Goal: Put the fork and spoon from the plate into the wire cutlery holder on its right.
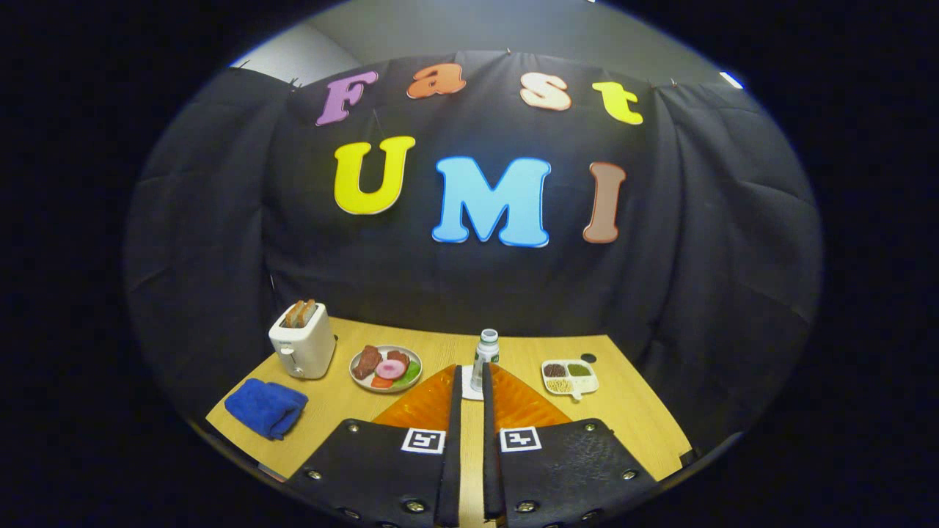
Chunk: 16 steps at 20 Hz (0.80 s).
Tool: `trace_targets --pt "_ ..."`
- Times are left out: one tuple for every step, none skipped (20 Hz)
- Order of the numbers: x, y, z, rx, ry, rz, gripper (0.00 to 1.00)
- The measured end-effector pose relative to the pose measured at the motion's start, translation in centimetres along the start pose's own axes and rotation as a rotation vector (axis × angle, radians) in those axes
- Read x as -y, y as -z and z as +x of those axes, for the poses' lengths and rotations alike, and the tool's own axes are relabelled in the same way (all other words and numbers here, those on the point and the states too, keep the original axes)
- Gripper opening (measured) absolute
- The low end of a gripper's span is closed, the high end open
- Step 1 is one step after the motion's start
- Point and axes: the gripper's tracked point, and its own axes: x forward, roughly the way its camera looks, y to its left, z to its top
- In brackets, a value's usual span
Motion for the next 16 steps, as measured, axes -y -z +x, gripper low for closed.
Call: trace_targets --pt "-0.5 -0.8 -0.6 0.040 0.005 -0.005 0.13" --pt "-1.0 -1.4 -1.3 0.071 0.009 -0.010 0.13" --pt "-1.4 -1.5 -1.6 0.094 0.017 -0.013 0.13" --pt "-1.9 -1.7 -2.1 0.108 0.016 -0.018 0.19" --pt "-2.3 -1.7 -2.0 0.118 0.020 -0.024 0.19" --pt "-2.3 -1.4 -2.1 0.113 0.024 -0.053 0.23" --pt "-3.0 -1.3 -2.2 0.119 0.010 -0.067 0.29" --pt "-4.2 -1.0 -2.2 0.113 -0.020 -0.074 0.30" --pt "-5.1 -0.8 -1.9 0.116 -0.039 -0.084 0.49" --pt "-5.8 -0.8 -1.7 0.117 -0.043 -0.081 0.68" --pt "-6.4 -0.9 -1.7 0.124 -0.060 -0.085 0.83" --pt "-8.0 -0.9 -1.3 0.136 -0.082 -0.087 0.99" --pt "-9.3 -0.7 -0.9 0.142 -0.103 -0.082 0.99" --pt "-10.5 -0.3 -1.0 0.156 -0.124 -0.063 0.98" --pt "-11.7 -0.1 -0.9 0.173 -0.148 -0.039 0.98" --pt "-12.6 0.0 -1.3 0.191 -0.167 -0.020 0.98"
